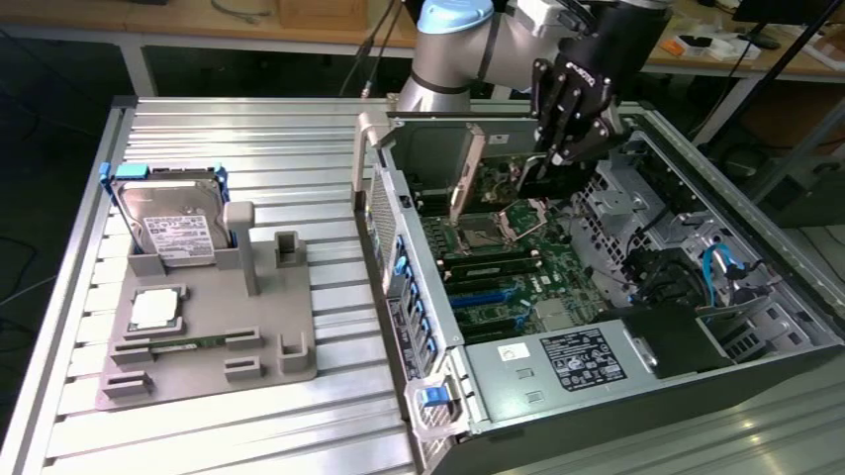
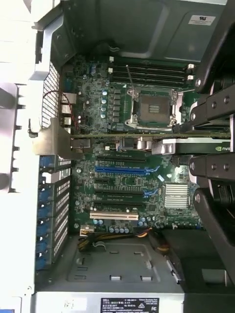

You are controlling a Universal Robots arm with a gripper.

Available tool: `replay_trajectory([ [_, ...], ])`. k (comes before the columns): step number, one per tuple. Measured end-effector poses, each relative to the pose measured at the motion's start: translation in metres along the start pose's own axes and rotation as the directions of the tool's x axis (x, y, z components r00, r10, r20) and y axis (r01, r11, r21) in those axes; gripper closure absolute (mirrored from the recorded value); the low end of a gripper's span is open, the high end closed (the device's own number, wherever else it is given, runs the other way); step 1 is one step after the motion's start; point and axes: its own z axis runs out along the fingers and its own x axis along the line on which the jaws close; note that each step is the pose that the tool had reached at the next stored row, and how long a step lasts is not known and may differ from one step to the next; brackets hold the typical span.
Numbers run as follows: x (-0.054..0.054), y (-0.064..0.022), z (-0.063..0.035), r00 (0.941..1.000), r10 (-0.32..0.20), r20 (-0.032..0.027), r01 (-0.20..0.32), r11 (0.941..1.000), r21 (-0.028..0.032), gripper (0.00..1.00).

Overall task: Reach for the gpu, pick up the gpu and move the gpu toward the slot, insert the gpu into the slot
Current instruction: 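Insert the gpu into the slot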

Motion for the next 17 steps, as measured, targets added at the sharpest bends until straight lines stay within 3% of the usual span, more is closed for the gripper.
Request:
replay_trajectory([
  [6, 0.0, -0.0002, 0.0097, 1.0, 0.003, 0.0002, -0.003, 1.0, -0.0002, 0.73],
  [17, 0.0, -0.0005, 0.0279, 0.9978, 0.066, 0.0008, -0.066, 0.9978, -0.0013, 0.73],
])
